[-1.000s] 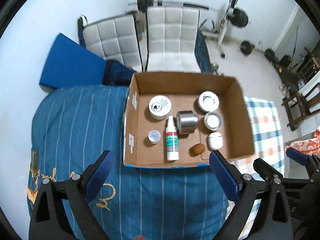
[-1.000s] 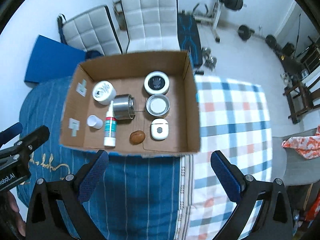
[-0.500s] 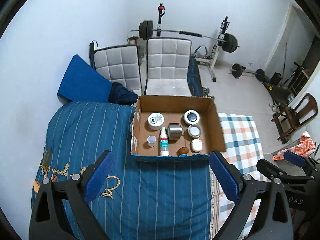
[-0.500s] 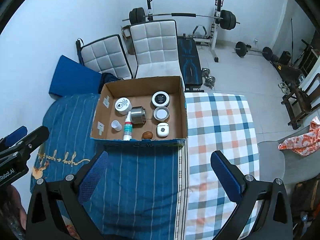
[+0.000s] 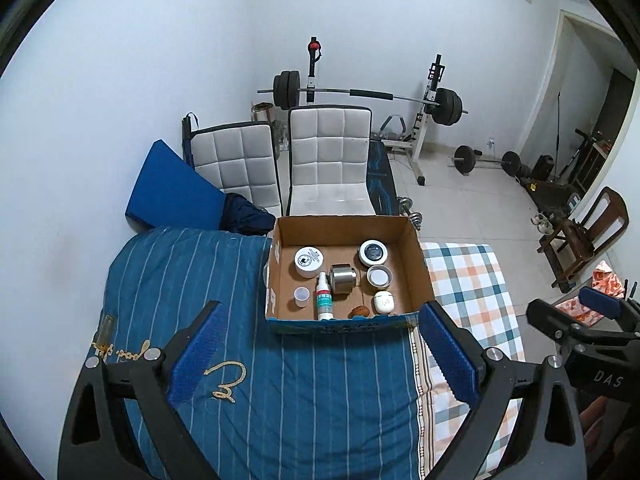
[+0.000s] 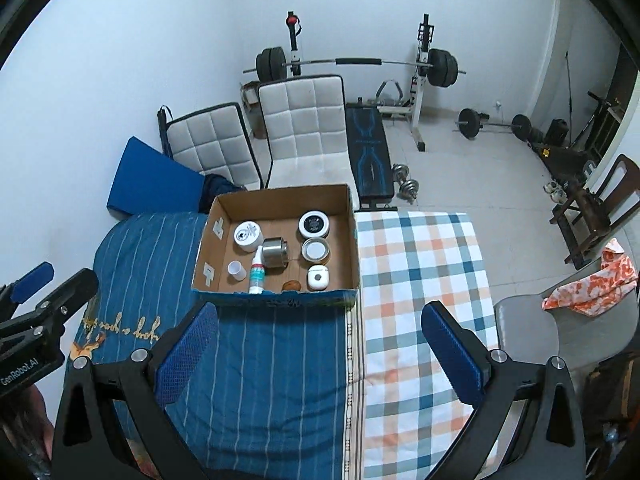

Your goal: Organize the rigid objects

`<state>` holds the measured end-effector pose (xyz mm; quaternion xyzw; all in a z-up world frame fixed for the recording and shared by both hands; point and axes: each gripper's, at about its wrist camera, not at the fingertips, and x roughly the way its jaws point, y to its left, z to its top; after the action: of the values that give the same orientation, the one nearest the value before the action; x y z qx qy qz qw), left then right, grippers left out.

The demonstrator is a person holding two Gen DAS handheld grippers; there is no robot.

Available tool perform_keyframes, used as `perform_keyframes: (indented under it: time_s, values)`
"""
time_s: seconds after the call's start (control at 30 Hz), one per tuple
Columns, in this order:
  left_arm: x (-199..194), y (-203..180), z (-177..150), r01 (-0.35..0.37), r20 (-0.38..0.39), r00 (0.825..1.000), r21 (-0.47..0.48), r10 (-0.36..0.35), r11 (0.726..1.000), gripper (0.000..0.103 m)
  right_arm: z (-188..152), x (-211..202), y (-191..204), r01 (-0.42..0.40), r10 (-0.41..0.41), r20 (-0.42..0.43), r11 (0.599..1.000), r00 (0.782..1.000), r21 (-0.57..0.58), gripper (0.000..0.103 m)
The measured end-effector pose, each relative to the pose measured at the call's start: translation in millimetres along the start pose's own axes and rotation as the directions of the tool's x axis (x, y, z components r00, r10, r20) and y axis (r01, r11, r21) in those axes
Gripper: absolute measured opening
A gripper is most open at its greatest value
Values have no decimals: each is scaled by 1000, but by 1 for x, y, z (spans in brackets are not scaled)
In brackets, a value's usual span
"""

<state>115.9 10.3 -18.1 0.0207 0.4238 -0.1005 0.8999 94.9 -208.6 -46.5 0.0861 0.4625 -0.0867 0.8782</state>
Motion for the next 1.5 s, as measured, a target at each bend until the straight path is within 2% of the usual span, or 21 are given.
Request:
perform_keyframes:
  time_s: [0.37, 1.5]
  values:
    - [-4, 0, -4, 1, 1, 1000, 0, -1, 1000, 98, -3, -19, 1, 17, -17, 44, 1000, 999, 4, 103]
    - [-3, -3, -4, 10, 23, 1000, 11, -11, 1000, 98, -6, -25, 0, 73, -75, 94, 997, 993, 29, 103]
